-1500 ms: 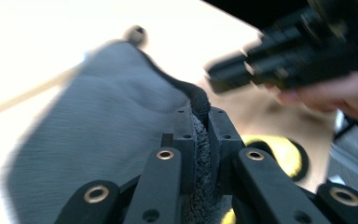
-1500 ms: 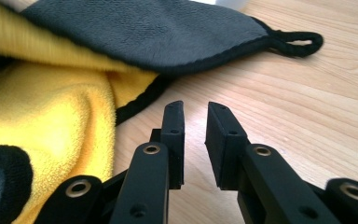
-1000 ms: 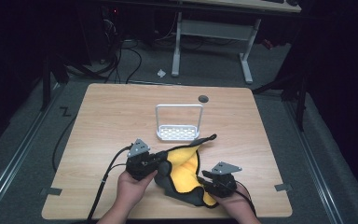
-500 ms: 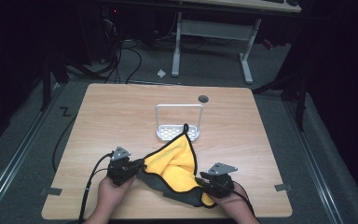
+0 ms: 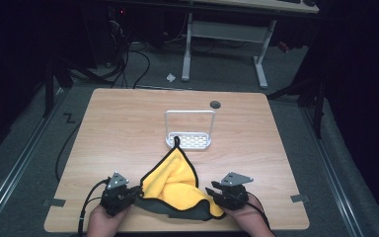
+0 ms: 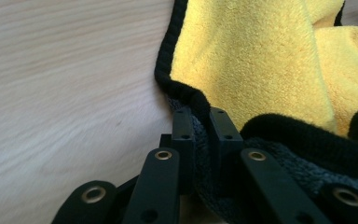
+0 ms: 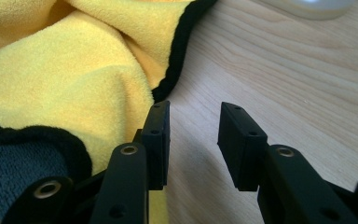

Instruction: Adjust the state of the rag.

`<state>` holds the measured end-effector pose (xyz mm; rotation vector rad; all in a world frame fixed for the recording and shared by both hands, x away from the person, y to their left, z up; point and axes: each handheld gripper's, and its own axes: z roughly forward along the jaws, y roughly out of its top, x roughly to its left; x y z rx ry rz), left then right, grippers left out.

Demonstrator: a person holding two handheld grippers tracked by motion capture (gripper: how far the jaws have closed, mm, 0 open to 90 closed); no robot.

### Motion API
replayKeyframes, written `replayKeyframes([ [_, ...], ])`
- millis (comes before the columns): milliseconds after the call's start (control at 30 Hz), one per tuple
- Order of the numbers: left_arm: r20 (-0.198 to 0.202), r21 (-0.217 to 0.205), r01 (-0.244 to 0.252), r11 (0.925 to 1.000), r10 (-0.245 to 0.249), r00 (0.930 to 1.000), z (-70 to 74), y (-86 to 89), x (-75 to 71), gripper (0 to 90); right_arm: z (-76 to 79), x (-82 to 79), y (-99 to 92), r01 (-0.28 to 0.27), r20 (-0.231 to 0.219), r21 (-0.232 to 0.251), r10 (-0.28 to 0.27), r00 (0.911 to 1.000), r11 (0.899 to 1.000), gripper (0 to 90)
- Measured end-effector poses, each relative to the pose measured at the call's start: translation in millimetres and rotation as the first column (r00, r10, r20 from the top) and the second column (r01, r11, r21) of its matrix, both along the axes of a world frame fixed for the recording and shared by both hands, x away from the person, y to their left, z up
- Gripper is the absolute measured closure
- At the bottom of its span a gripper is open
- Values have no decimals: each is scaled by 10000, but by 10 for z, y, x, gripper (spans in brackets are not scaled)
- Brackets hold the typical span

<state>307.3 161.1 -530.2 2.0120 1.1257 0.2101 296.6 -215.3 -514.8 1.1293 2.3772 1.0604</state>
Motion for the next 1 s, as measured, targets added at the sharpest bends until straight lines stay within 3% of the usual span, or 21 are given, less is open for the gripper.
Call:
replayKeyframes([
  [167, 90, 83, -178, 9998, 177, 9998, -12, 74, -62, 818, 31, -44, 37, -282, 75, 194, 281, 9996, 9994, 632],
  [533, 211, 140, -166, 9998, 163, 9996, -15, 33, -27, 818, -63, -92, 285, -1267, -510, 84, 1269, 9906, 9919, 628],
  [600, 221, 153, -121, 9998, 117, 9997, -15, 26, -26, 818, -103, -92, 326, -1430, -713, -57, 1422, 9873, 9897, 665],
  [667, 216, 141, -94, 9999, 91, 9997, -15, 22, -24, 818, -105, -94, 341, -1592, -726, -18, 1587, 9847, 9872, 796],
  [700, 206, 136, -87, 9999, 84, 9998, -15, 19, -23, 818, -102, -90, 346, -1745, -660, -62, 1737, 9826, 9846, 844],
  [800, 133, -111, 26, 9999, -24, 9999, 5, -8, -10, 820, -59, -94, 340, -1485, -221, -548, 1475, 9888, 9874, 873],
  [900, 445, -689, 344, 9970, -314, 9985, 112, -136, 31, 821, 98, 29, 184, -593, 511, -468, 617, 9968, 9971, 874],
  [967, 836, -900, 613, 9940, -538, 9950, 204, -279, 78, 822, 290, 149, 30, 149, 1270, -315, -108, 9918, 9994, 873],
  [1000, 1001, -973, 766, 9923, -668, 9927, 245, -351, 106, 821, 357, 184, -16, 380, 1447, -243, -341, 9889, 9990, 872],
])
